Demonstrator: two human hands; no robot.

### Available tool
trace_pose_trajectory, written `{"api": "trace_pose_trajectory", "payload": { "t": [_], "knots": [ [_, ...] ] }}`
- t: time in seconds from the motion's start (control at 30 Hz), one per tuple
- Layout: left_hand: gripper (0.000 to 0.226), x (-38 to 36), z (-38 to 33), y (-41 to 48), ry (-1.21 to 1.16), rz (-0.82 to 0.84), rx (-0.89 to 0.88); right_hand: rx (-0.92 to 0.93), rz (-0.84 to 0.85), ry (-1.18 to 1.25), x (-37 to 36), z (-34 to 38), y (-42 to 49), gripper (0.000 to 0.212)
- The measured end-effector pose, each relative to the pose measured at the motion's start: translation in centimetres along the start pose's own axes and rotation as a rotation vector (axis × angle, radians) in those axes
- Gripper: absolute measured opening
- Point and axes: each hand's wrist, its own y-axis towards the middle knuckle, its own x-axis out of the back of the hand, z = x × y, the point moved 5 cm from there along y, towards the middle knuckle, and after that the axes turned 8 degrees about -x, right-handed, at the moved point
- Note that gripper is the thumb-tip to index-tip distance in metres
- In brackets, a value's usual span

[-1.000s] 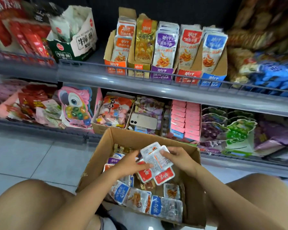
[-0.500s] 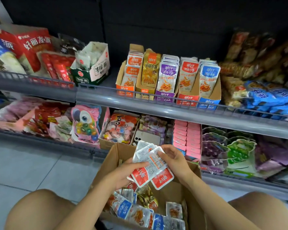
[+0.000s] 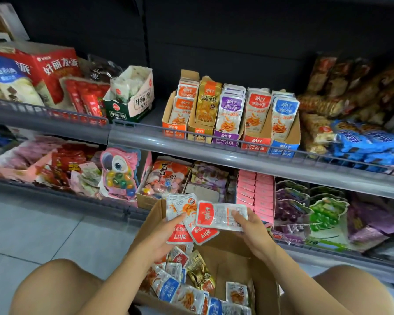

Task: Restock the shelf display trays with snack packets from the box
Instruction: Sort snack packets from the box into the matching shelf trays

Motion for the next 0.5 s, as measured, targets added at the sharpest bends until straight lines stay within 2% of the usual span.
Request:
{"api": "trace_pose_trajectory", "payload": {
  "t": [0.07,0.13,0.27,0.37,0.43,0.5],
  "knots": [
    [0.012,0.3,0.1,-0.1,0.006,-0.025,0.021,-0.006,-0.012,0.134,0.2,0.1,-0.2,0.019],
    [0.018,0.3,0.4,-0.1,-0.001,-0.042,0.041,0.049,-0.005,0.129,-0.4,0.7,-0.7,0.022],
    [0.03,-1.3,0.2,-0.1,-0.104,0.004,0.039,0.247,0.147,-0.281,-3.6,1.9,-2.4,0.024],
    [0.038,-2.3,-0.6,-0.2,-0.141,0.091,0.004,0.308,0.291,-0.509,-5.5,1.0,-3.0,0.032],
    [0.036,-2.4,-0.7,0.0,-0.052,0.081,-0.031,0.312,0.295,-0.449,-5.8,1.0,-3.1,0.031],
    [0.036,-2.1,-0.5,0.2,0.007,0.034,-0.056,0.313,0.193,-0.315,-5.5,1.3,-2.6,0.02]
  ]
}}
